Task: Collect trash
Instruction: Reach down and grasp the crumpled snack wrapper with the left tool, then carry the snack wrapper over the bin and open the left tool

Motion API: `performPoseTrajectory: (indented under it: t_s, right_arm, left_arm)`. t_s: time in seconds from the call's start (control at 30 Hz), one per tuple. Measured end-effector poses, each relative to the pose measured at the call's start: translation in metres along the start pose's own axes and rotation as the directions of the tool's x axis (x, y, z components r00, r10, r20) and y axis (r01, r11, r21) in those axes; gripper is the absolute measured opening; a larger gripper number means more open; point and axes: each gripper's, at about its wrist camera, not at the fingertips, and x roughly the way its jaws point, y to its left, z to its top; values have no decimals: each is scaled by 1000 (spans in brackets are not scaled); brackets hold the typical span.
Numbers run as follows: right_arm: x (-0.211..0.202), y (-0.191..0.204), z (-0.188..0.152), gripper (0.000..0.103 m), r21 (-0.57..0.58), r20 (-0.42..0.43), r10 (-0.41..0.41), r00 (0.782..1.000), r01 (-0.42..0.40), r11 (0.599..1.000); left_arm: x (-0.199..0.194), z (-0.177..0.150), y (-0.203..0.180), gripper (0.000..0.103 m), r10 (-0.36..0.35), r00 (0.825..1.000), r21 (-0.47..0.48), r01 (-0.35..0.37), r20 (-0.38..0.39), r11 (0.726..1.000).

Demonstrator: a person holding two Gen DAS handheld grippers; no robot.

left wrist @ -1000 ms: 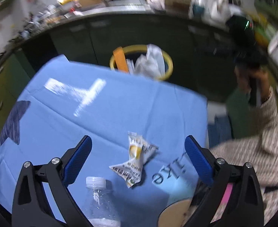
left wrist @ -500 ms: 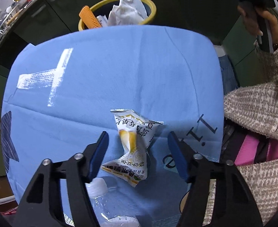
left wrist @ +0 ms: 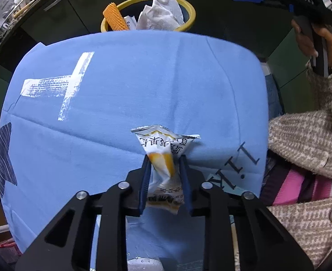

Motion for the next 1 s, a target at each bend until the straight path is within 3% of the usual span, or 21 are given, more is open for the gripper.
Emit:
performPoseTrajectory:
  t_s: [0.03,0.23,0.53,0.7,0.9,1.0]
  right_arm:
    - [-2,-1,0,68,2,5,-1,1000,1,1000]
    - [-16,-11,0,68,23,41,2,999,-3,1000]
    - [-37,-27,1,68,52,91,11,996,-16,999]
    - [-50,-42,-2,68,85,113,-2,994,-7,996]
    - [-68,-72,-8,68,151,145,-30,989,8,988]
    - [-74,-85,-11,68,182,151,-44,987,16,983]
  left_arm:
    - [-4,2,0,17,-7,1000,-4,7,9,1000]
    - [-23,26,0,17,-48,998,-11,48,47,999]
    - [-47,76,-4,17,-32,995,-1,32,95,999]
    - [-49,151,1,17,-22,988,-9,23,151,1000]
    - [-11,244,24,17,-13,985,-82,27,171,996]
    - [19,285,33,17,70,984,-87,-56,163,995]
